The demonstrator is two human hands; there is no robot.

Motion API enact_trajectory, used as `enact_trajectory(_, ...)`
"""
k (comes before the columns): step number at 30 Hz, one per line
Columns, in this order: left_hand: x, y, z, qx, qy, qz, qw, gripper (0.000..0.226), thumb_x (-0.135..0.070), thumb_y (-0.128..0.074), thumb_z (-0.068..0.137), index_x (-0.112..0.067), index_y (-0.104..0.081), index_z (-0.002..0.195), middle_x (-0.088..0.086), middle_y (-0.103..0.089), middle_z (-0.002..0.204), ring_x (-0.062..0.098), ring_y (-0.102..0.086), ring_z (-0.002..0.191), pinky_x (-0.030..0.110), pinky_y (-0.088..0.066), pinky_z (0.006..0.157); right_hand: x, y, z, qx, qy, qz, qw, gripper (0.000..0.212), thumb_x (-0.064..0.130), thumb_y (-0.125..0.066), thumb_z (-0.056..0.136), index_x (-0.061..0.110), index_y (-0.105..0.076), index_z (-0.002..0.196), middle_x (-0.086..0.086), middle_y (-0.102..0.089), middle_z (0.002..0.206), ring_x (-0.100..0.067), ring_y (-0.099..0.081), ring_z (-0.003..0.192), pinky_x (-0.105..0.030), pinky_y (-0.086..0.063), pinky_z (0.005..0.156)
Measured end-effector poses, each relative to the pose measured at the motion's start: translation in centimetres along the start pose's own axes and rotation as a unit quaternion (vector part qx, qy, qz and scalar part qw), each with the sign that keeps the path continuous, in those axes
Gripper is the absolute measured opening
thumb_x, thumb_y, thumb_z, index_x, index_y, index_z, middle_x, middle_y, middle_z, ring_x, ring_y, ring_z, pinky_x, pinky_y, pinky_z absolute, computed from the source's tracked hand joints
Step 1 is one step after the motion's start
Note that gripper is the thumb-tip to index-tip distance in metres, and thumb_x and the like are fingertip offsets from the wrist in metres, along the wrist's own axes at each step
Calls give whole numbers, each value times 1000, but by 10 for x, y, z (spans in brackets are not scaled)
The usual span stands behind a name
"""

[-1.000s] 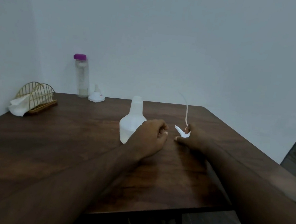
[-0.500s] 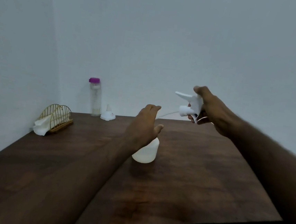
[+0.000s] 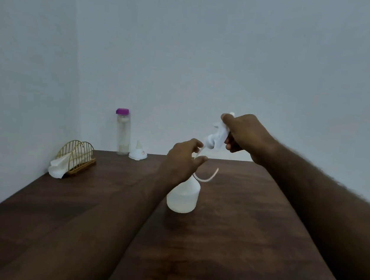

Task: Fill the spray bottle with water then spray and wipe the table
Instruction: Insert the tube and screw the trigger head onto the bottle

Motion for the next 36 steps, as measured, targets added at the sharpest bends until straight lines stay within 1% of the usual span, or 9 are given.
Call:
enact_trajectory(9, -18, 2, 13, -86, -8, -25, 996, 14, -16, -61, 92, -8, -73, 93, 6, -74, 86, 19, -66, 78, 31, -51, 75, 5, -9, -4, 14, 70, -76, 994, 62, 64, -60, 85, 3, -69, 86, -6, -75, 76, -20, -71, 68, -31, -55, 61)
enact_trajectory(12, -22, 7, 16, -88, -19, -22, 996, 18, -10, -56, 93, -6, -73, 93, 9, -74, 86, 22, -67, 81, 32, -51, 76, -2, -21, -8, 45, 107, -88, 989, 38, 40, -71, 83, 4, -63, 73, -15, -72, 82, -23, -67, 69, -36, -54, 62)
enact_trajectory(15, -22, 11, 15, -91, -31, -31, 995, 17, -11, -59, 91, -8, -71, 101, 6, -73, 87, 17, -66, 79, 21, -48, 73, -1, -23, 0, -20, 108, -2, 994, 17, 17, -69, 84, 2, -66, 92, -13, -70, 79, -24, -69, 65, -38, -58, 61)
enact_trajectory(19, -5, 15, 12, -69, 8, -39, 997, 18, -8, -61, 88, -10, -69, 104, 1, -69, 79, 10, -63, 71, 2, -41, 62, 21, -4, 23, -87, 61, 160, 981, 18, 10, -68, 87, 3, -64, 103, -15, -64, 78, -21, -63, 56, -31, -55, 55)
enact_trajectory(23, 10, 25, 10, -58, 51, -69, 995, 9, -6, -66, 85, -11, -71, 91, 2, -70, 84, 14, -65, 80, 18, -50, 74, 36, 17, 39, -110, 20, 236, 965, 26, 18, -66, 90, -3, -60, 104, -19, -64, 84, -22, -65, 59, -28, -58, 57)
enact_trajectory(25, 16, 29, 10, -51, 60, -83, 993, 8, -5, -66, 85, -13, -70, 85, -1, -70, 85, 13, -66, 82, 13, -49, 71, 34, 19, 43, -110, 1, 250, 962, 28, 22, -66, 91, -2, -59, 105, -18, -65, 85, -21, -66, 59, -27, -58, 56)
enact_trajectory(27, 19, 31, 10, -45, 61, -84, 994, 7, -7, -65, 87, -12, -69, 86, -1, -70, 87, 13, -65, 84, 8, -47, 68, 30, 17, 47, -109, -14, 262, 959, 29, 27, -67, 91, 0, -60, 100, -18, -66, 87, -21, -67, 60, -27, -58, 57)
enact_trajectory(31, 24, 34, 10, -68, 47, -107, 991, 5, -11, -60, 92, -12, -65, 93, 0, -72, 88, 14, -69, 86, 30, -56, 82, 24, 13, 52, -120, -31, 264, 956, 36, 34, -68, 91, 2, -61, 105, -18, -70, 89, -21, -69, 62, -27, -58, 55)
enact_trajectory(36, 25, 41, 11, -101, 43, -147, 983, 9, -9, -53, 97, -10, -61, 100, 6, -73, 85, 15, -70, 77, 25, -57, 76, 18, 15, 53, -130, -42, 257, 957, 33, 37, -66, 92, 8, -56, 106, -14, -69, 85, -18, -68, 60, -26, -59, 53)
Point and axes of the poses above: each hand's wrist, its own z-axis towards the middle knuckle, its own y-axis out of the back of the hand, x = y × z, the point moved 1 cm from there along z, towards the middle knuckle
